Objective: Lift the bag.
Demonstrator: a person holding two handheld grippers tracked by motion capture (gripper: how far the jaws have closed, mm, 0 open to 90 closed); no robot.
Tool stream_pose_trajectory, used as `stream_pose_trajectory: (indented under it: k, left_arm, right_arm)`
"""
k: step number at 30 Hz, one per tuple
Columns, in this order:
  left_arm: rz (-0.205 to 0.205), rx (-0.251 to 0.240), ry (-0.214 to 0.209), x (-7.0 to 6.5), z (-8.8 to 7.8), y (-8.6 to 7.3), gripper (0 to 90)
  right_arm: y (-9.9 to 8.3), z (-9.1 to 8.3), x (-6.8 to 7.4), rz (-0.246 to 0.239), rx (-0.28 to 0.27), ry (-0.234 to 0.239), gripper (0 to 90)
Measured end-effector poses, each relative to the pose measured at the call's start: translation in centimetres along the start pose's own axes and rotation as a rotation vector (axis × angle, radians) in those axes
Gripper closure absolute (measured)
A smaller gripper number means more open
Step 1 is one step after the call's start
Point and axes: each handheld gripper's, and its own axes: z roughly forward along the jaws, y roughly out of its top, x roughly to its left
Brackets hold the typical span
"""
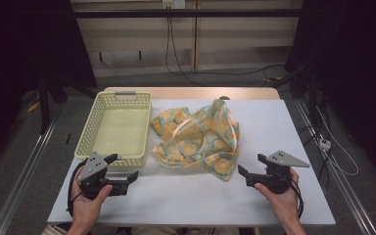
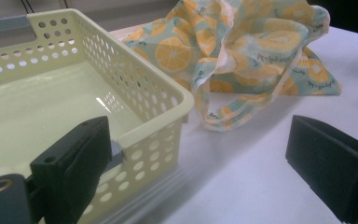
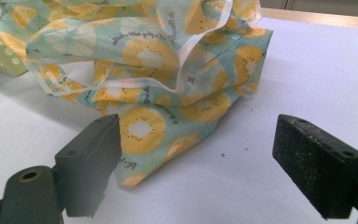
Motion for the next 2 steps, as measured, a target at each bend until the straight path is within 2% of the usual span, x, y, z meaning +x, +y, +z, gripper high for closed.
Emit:
stream_pose_trajectory:
  k: [2]
  left_arm:
    - [-0.006,-0.001,0.003,0.01,0.06,-0.04,6.6]
  right_arm:
    - [0.02,0.05,-0.06,-0.002,0.002,-0.002,15.6]
